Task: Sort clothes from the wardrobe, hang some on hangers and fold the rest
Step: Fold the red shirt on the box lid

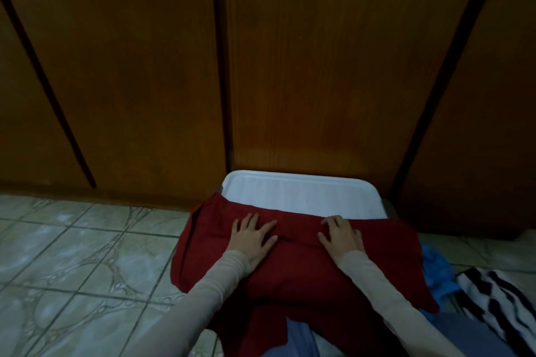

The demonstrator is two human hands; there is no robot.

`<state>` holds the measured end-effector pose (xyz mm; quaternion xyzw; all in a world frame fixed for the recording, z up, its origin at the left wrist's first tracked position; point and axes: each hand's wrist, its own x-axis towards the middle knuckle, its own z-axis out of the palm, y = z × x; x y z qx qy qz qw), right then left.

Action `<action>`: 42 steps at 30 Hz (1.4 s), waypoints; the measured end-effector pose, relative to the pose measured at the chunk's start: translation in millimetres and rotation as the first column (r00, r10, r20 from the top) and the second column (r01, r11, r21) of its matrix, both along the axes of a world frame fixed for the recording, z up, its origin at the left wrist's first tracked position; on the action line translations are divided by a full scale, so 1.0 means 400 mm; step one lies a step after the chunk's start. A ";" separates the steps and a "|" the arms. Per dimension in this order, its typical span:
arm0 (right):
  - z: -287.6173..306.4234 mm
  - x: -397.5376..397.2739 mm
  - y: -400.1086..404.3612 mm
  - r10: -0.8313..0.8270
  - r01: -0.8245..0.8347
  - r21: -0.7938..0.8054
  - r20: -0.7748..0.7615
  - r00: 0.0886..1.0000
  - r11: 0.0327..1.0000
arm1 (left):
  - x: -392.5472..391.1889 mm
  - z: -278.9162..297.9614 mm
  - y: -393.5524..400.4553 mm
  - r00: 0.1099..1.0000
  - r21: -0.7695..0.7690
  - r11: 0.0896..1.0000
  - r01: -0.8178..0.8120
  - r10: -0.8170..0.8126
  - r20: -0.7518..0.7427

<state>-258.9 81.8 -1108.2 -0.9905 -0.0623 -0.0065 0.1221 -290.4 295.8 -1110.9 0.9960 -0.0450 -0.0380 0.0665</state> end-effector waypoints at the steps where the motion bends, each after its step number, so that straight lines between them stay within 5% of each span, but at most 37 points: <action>1: -0.001 -0.010 -0.016 -0.002 0.001 -0.017 -0.016 1.000 1.000 | -0.002 -0.005 -0.011 1.000 0.010 1.000 -0.014 0.014 -0.024; 9: 0.011 -0.070 -0.120 -0.135 0.074 -0.191 -0.328 0.935 0.979 | -0.021 -0.009 -0.064 0.988 0.094 0.985 -0.146 0.150 -0.043; 17: -0.002 -0.061 -0.125 -0.138 0.075 -0.176 -0.375 0.917 0.981 | -0.003 -0.009 -0.071 0.965 0.035 0.981 -0.190 0.193 -0.179; 42: -0.041 0.225 -0.148 -0.069 0.035 -0.174 -0.189 0.980 0.984 | 0.256 -0.044 -0.082 0.978 0.028 0.978 -0.205 0.206 -0.025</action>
